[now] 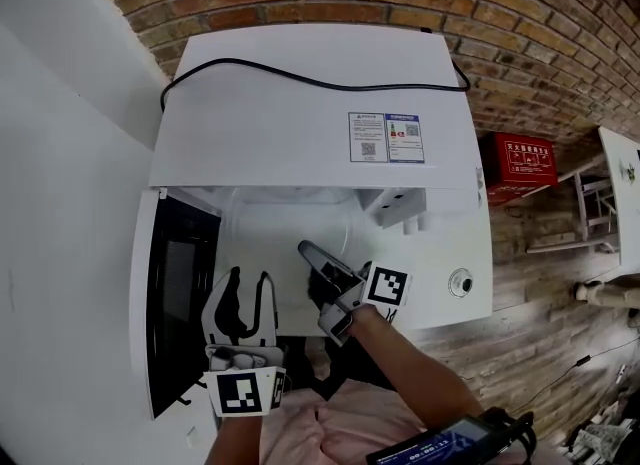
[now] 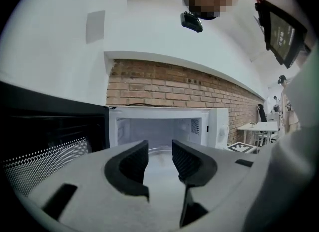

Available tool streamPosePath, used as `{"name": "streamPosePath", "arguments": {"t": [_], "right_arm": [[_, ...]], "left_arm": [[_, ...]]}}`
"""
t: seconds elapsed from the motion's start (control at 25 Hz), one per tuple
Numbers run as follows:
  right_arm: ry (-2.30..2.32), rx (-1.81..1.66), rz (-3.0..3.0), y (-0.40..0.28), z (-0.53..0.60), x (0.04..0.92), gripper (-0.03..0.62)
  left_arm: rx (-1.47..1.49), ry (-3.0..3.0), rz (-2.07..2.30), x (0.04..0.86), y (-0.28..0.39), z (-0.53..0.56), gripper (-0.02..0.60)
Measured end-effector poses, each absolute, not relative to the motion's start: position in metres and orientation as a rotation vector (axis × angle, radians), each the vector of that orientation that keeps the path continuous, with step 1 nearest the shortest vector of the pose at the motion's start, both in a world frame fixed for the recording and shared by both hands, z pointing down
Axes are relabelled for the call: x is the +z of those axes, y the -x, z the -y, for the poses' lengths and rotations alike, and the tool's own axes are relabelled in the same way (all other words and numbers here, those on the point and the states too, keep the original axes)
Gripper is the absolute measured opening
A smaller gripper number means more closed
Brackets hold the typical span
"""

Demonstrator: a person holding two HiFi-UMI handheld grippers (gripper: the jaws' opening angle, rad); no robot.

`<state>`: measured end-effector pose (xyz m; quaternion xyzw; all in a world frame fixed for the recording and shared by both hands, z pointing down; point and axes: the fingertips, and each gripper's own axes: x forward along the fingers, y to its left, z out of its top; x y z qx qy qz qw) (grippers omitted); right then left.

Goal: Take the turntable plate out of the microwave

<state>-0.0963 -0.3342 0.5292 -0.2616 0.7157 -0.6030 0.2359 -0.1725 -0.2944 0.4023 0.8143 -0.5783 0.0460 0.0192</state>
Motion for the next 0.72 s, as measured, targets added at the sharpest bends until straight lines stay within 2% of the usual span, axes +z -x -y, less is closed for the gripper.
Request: {"name": "streamPosePath", "arguments": {"t": [0.72], "right_arm": [[0.809,-1.61,-1.921,0.046,0.196,0.53,0.029]], "left_arm": [[0.106,-2.647,1.649,0.403,0.145,0.192,0.158]]}}
